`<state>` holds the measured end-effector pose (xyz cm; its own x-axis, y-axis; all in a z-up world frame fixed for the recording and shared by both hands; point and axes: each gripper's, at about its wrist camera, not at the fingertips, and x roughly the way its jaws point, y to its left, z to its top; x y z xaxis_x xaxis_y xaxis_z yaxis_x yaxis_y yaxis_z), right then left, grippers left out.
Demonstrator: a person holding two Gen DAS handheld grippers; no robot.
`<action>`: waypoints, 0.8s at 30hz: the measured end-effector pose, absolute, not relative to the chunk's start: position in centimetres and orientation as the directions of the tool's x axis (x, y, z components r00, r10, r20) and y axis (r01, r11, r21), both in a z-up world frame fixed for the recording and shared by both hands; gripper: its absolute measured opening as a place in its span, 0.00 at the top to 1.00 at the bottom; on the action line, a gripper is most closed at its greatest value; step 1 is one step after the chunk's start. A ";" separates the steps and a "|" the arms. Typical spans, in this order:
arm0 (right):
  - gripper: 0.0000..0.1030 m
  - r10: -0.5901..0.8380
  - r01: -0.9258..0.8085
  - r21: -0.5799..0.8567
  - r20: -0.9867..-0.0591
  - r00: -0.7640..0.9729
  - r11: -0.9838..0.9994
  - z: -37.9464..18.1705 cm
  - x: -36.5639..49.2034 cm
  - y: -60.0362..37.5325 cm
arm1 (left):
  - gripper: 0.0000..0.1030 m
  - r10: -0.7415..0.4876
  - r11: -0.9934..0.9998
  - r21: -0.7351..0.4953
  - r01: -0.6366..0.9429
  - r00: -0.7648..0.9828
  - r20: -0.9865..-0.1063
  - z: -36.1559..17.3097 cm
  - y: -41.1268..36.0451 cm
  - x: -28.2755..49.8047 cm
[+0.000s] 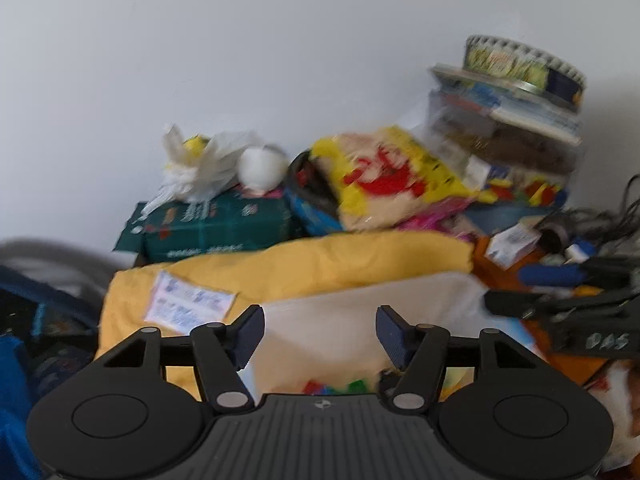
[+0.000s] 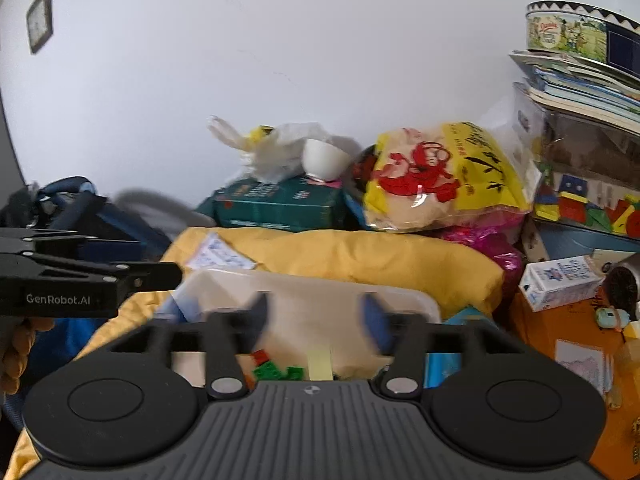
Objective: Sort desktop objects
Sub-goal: 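Grasp the blue Lego brick with the left tool while the right tool grasps a black toy car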
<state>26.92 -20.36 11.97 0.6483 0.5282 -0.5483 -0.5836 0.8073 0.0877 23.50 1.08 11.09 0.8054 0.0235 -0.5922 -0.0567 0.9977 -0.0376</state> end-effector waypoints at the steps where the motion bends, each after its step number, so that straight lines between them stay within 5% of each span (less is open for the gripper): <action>1: 0.39 0.519 -0.579 0.080 -0.552 0.652 0.812 11.9 26.9 -20.4 | 0.37 0.031 0.997 -0.035 -0.065 0.802 -0.596 10.7 1.3 23.3; 15: 0.34 0.555 -0.684 0.070 -0.647 0.523 0.726 4.7 16.3 -23.0 | 0.37 0.005 0.996 -0.064 -0.059 0.772 -0.635 3.6 2.3 11.7; 19: 0.52 0.531 -0.746 0.049 -0.734 0.424 0.664 0.0 11.9 -21.3 | 0.37 -0.011 0.997 -0.064 -0.044 0.735 -0.678 1.3 1.8 9.1; 24: 0.60 0.517 -0.785 0.056 -0.781 0.351 0.617 -3.0 10.0 -18.8 | 0.37 -0.029 0.994 -0.097 -0.057 0.706 -0.708 0.1 1.7 7.2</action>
<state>9.97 -18.76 -2.99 0.3509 0.5173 -0.7806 -0.7852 0.6167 0.0557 7.17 1.69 0.06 0.7057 -0.0287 -0.7080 -0.0566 0.9937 -0.0966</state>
